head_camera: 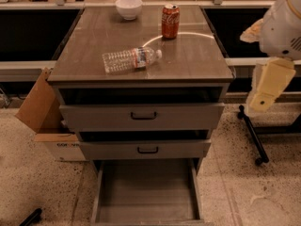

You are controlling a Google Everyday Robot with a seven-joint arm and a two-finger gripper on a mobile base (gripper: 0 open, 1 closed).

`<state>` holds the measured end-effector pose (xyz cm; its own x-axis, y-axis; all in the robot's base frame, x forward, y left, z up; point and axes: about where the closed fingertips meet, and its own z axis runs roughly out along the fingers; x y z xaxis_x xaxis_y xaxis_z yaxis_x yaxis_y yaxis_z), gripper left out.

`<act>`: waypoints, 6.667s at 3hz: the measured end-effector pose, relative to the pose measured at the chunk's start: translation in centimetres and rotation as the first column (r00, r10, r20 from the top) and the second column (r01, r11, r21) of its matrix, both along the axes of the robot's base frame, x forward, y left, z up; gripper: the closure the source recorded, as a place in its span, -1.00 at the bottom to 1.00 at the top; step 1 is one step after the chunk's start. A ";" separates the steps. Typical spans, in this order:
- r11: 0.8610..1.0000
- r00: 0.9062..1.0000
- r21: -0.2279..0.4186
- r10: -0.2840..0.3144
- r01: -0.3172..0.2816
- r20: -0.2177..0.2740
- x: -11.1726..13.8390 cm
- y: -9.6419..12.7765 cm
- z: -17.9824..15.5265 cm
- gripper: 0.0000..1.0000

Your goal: Place water bottle into bottom drawer

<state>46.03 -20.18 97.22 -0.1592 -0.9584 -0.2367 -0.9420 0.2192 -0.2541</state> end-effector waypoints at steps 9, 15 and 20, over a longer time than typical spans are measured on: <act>0.862 0.869 0.116 0.484 -0.494 0.108 19.7 19.8 -7.7 -1.00; 0.809 0.812 0.108 0.583 -0.577 -0.029 21.4 26.6 -13.4 -0.15; 0.878 0.888 0.130 0.452 -0.460 0.088 15.9 20.6 -9.4 1.00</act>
Offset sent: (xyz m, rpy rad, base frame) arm 0.0254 0.0188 -0.0117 0.0254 0.0091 0.0682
